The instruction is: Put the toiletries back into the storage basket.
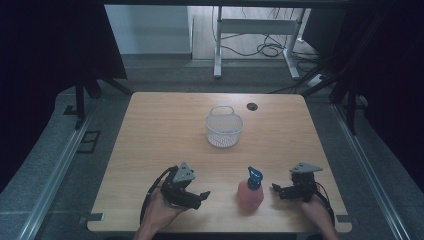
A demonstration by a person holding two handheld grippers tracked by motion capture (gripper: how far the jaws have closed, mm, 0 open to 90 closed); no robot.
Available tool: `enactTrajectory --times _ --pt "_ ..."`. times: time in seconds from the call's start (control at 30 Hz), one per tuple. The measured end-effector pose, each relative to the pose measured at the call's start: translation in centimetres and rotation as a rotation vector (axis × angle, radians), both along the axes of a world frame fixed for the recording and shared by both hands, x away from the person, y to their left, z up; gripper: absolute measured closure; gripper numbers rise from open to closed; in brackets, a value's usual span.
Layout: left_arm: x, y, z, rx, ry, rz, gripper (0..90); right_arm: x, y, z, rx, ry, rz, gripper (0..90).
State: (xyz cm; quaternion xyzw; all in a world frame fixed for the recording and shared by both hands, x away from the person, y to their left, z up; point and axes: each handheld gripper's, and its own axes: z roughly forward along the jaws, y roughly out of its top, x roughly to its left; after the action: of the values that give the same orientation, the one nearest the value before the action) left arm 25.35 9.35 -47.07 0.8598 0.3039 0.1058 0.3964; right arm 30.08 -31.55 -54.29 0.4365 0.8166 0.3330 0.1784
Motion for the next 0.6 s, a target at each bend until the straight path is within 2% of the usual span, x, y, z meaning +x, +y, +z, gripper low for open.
enactTrajectory --times 0.33,0.6 --pt "0.2 -1.7 1.1 0.0 -0.015 -0.031 11.3 0.0 0.0 0.0 0.0 0.0 0.0 0.0" --pt "0.4 -2.4 1.4 -0.009 -0.015 -0.041 11.4 0.0 0.0 0.0 0.0 0.0 0.0 0.0"
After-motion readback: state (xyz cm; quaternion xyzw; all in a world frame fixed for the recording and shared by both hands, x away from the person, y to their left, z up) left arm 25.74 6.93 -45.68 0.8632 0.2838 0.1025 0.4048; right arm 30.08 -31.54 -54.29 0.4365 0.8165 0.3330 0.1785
